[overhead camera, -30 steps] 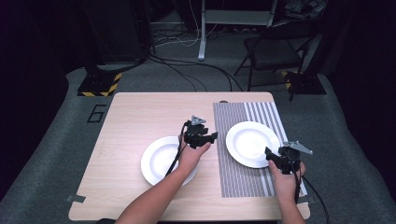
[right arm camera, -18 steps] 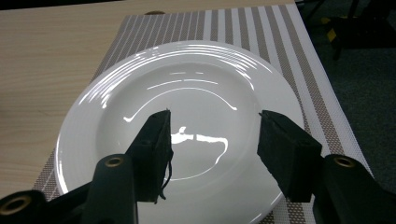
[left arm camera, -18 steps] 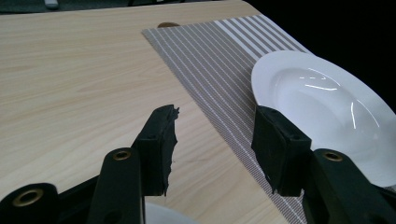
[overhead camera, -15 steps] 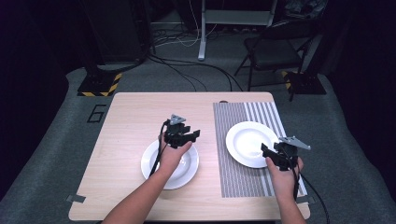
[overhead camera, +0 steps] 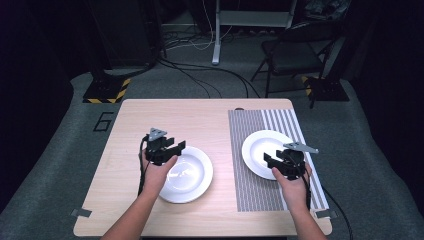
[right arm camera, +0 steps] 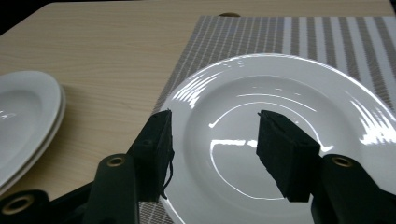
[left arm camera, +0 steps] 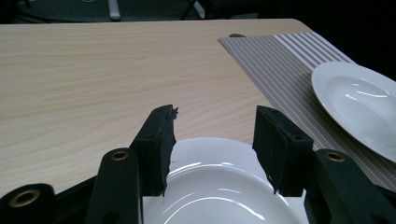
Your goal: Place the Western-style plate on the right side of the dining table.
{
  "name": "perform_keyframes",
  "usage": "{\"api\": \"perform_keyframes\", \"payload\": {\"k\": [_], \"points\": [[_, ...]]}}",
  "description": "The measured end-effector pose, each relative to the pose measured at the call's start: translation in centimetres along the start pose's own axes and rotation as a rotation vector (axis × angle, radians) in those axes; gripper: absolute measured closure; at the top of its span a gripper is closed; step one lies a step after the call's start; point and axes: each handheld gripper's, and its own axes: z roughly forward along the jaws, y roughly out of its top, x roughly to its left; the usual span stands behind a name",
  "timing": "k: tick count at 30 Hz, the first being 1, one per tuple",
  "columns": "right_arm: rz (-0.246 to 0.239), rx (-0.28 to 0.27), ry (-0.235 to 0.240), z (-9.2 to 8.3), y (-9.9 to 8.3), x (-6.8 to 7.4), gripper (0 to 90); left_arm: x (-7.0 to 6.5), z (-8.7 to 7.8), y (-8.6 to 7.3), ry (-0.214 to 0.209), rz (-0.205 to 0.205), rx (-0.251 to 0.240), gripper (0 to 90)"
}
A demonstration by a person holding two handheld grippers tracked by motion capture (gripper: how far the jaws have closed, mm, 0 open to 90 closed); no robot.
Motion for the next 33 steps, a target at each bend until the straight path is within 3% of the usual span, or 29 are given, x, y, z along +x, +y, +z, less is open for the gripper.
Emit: {"api": "perform_keyframes", "payload": {"k": [10,14,20,27,33], "points": [[-0.069,0.002,0.120,0.6,0.7,2.7,44.0,2.8,-3.3,-1.5,0.074,-0.037,-0.031,46.4],[-0.089,0.002,0.143,0.7,0.7,3.3,42.7,3.7,-4.3,-2.0,0.087,-0.052,-0.026,46.0],[-0.114,0.007,0.184,1.1,0.6,3.9,40.3,4.8,-5.5,-2.9,0.106,-0.043,-0.013,44.9],[-0.124,0.018,0.231,1.5,-0.1,4.4,40.1,6.3,-6.2,-4.4,0.114,-0.049,0.015,43.7],[-0.162,0.018,0.222,2.1,-1.2,4.5,40.2,7.0,-5.6,-5.6,0.097,-0.044,0.021,43.8]]}}
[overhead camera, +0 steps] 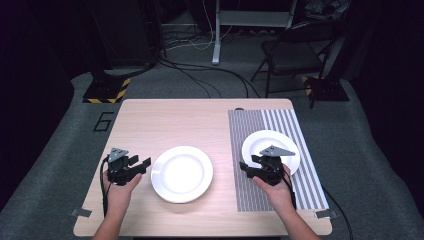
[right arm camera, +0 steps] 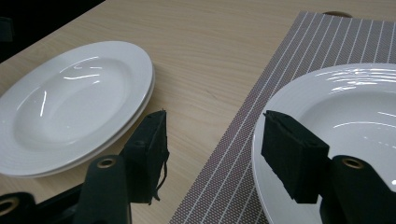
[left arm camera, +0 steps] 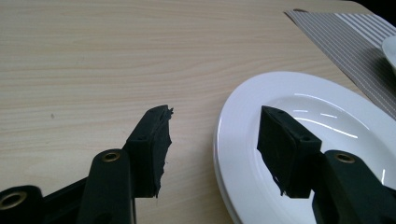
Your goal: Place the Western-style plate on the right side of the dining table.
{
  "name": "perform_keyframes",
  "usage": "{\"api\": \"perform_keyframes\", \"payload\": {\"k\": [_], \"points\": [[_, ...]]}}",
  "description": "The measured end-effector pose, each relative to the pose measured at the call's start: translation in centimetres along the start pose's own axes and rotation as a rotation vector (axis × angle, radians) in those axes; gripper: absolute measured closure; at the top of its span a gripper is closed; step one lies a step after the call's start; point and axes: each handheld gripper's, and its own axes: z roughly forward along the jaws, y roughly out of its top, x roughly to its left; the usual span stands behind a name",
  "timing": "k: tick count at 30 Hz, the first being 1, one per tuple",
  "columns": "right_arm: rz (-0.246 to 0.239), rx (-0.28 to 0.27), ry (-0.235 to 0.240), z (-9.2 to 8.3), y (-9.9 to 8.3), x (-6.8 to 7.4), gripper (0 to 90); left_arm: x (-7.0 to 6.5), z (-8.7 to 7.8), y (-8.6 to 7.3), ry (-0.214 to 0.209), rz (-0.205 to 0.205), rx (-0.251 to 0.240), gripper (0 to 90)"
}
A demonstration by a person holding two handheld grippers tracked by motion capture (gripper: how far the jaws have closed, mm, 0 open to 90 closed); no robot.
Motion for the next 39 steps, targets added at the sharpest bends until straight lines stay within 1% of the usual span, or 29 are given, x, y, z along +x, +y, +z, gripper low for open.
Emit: {"api": "perform_keyframes", "payload": {"k": [1,3,7,10,13,16,18,20,21,22,24,26,30,33,35,37,38,39], "points": [[-0.011,0.003,-0.005,0.1,-0.2,0.0,40.7,0.0,0.2,-0.2,-0.001,0.007,-0.001,43.8],[-0.016,0.002,-0.003,0.3,-0.5,-0.1,41.2,0.2,0.4,-0.5,-0.005,0.014,0.002,43.7],[-0.025,0.007,0.011,0.6,-1.3,-0.2,41.3,0.6,0.9,-1.1,-0.002,0.000,0.008,43.0],[-0.036,0.012,0.026,0.8,-1.9,-0.3,41.2,1.0,1.1,-1.5,0.012,0.016,0.007,42.0],[-0.043,0.025,0.037,1.0,-2.3,-0.3,41.2,1.6,1.3,-1.8,0.010,0.025,0.012,40.9],[-0.038,0.032,0.053,1.1,-2.7,-0.2,42.4,2.2,1.4,-2.2,0.011,0.017,0.019,40.9],[-0.048,0.037,0.060,1.3,-2.9,0.0,43.0,2.7,1.4,-2.3,0.021,0.021,0.026,41.2],[-0.063,0.043,0.069,1.5,-3.0,0.3,43.5,3.0,1.3,-2.4,0.022,0.018,0.029,42.6],[-0.073,0.047,0.077,1.6,-3.1,0.4,43.9,3.3,1.4,-2.5,0.018,0.011,0.031,43.7],[-0.083,0.052,0.080,1.7,-3.2,0.6,44.4,3.5,1.4,-2.6,0.014,-0.004,0.038,44.1],[-0.099,0.062,0.089,2.0,-3.4,0.9,44.8,3.9,1.5,-2.8,0.023,-0.010,0.042,44.3],[-0.127,0.078,0.089,2.4,-3.6,1.4,44.8,4.2,1.6,-2.9,0.035,-0.011,0.046,44.2],[-0.164,0.072,0.104,2.7,-3.9,2.2,44.8,4.5,2.1,-3.2,0.071,0.011,0.063,42.8],[-0.179,0.077,0.114,3.0,-4.2,2.5,44.8,4.7,2.5,-3.4,0.084,0.026,0.080,42.1],[-0.190,0.086,0.122,3.2,-4.4,2.6,44.8,4.9,2.8,-3.5,0.094,0.035,0.063,41.5],[-0.191,0.087,0.132,3.4,-4.6,2.8,44.5,5.0,2.9,-3.6,0.095,0.034,0.073,41.1],[-0.186,0.095,0.136,3.5,-4.8,2.9,43.8,5.1,3.0,-3.6,0.094,0.031,0.068,40.8],[-0.189,0.102,0.136,3.6,-4.9,3.0,43.2,5.1,3.1,-3.7,0.098,0.036,0.078,40.3]]}}
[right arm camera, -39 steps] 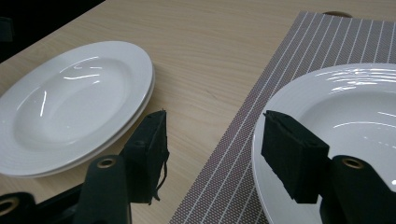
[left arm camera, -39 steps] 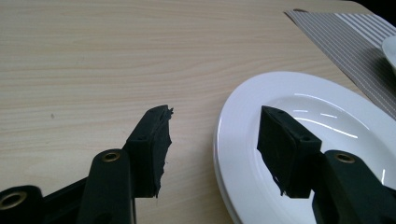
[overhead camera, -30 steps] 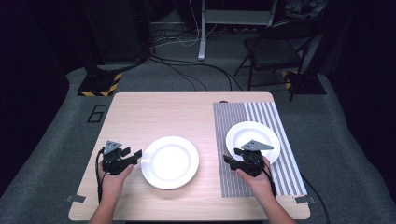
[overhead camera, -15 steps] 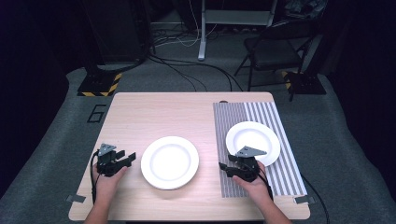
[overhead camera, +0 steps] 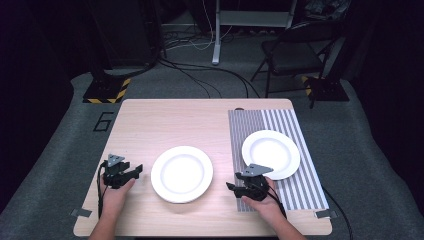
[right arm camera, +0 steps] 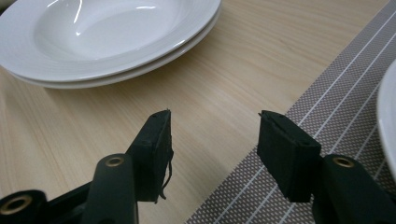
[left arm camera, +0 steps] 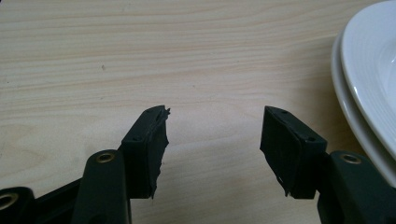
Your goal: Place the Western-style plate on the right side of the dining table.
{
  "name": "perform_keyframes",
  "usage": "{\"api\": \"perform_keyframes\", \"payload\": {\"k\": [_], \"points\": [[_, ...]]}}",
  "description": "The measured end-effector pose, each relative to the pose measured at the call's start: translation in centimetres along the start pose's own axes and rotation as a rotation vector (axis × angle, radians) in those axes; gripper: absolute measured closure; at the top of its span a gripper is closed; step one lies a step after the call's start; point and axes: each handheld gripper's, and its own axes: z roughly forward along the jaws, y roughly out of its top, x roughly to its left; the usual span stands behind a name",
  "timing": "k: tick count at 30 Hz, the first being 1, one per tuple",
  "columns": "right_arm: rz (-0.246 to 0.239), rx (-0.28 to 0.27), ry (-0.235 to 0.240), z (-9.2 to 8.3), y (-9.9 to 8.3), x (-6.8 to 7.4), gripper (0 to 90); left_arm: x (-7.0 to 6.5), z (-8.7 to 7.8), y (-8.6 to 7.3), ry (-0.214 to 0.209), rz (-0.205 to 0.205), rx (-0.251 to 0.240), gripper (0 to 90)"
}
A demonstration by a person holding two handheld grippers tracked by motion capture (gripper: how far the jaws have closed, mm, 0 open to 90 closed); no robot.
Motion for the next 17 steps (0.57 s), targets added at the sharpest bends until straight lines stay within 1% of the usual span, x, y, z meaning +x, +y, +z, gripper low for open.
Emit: {"api": "perform_keyframes", "payload": {"k": [4,8,10,13,14,15,16,17], "points": [[-0.022,-0.002,0.009,0.28,-0.15,0.25,42.9,0.04,0.46,-0.07,-0.001,-0.008,-0.001,39.1],[-0.031,0.005,0.015,0.34,-0.31,0.41,42.4,-0.05,0.70,0.02,-0.002,0.003,0.003,38.3],[-0.049,0.005,0.020,0.41,-0.37,0.37,42.0,-0.09,0.81,0.03,0.002,0.004,-0.005,37.8],[-0.050,0.006,0.019,0.46,-0.46,0.39,41.3,-0.02,0.85,0.06,0.006,0.000,0.000,36.8],[-0.042,0.011,0.019,0.47,-0.51,0.45,41.2,-0.01,0.90,0.05,0.005,-0.003,-0.004,36.7],[-0.051,0.008,0.017,0.52,-0.58,0.41,40.9,0.02,0.92,0.08,0.003,-0.001,0.003,36.4],[-0.049,0.004,0.019,0.63,-0.66,0.44,40.5,0.03,0.98,0.09,0.007,0.006,0.001,36.1],[-0.053,0.014,0.024,0.67,-0.69,0.44,40.0,-0.02,1.04,0.08,0.008,0.006,0.001,35.8]]}}
